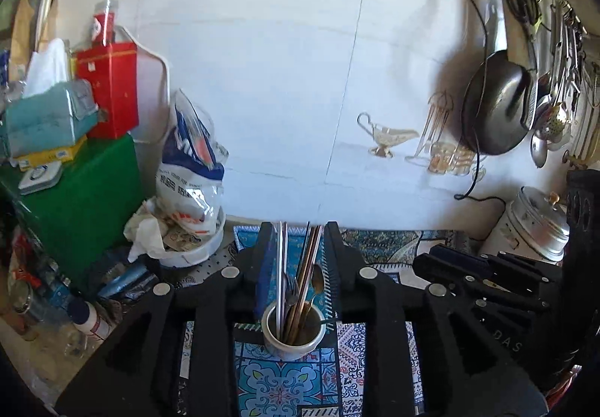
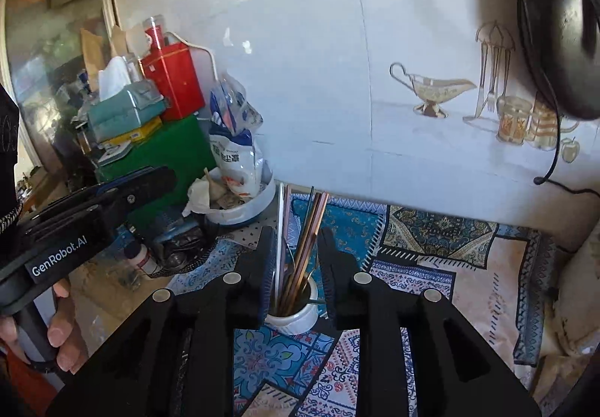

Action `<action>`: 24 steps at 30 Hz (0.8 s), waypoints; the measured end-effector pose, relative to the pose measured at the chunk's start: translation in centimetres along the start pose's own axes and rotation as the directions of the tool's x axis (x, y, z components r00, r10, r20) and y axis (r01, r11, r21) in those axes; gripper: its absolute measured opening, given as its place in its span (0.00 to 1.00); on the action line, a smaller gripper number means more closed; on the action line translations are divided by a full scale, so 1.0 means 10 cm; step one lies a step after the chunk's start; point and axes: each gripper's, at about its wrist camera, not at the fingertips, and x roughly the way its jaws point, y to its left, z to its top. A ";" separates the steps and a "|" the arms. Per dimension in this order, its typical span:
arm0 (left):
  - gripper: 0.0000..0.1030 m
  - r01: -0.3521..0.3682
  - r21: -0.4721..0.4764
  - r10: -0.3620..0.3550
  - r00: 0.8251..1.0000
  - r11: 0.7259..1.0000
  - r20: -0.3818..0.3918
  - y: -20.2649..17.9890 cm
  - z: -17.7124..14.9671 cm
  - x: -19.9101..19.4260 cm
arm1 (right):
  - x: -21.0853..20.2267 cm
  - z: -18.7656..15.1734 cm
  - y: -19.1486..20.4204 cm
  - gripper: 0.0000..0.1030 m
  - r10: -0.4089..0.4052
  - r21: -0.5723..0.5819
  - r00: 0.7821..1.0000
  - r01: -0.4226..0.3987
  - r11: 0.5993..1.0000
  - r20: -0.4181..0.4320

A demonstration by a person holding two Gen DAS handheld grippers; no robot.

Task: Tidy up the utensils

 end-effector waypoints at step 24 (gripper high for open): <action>0.99 -0.067 0.083 0.041 0.959 0.994 0.282 -0.54 -0.62 -2.37 | -2.25 -0.71 0.73 0.91 -0.225 0.066 0.885 0.216 0.974 0.409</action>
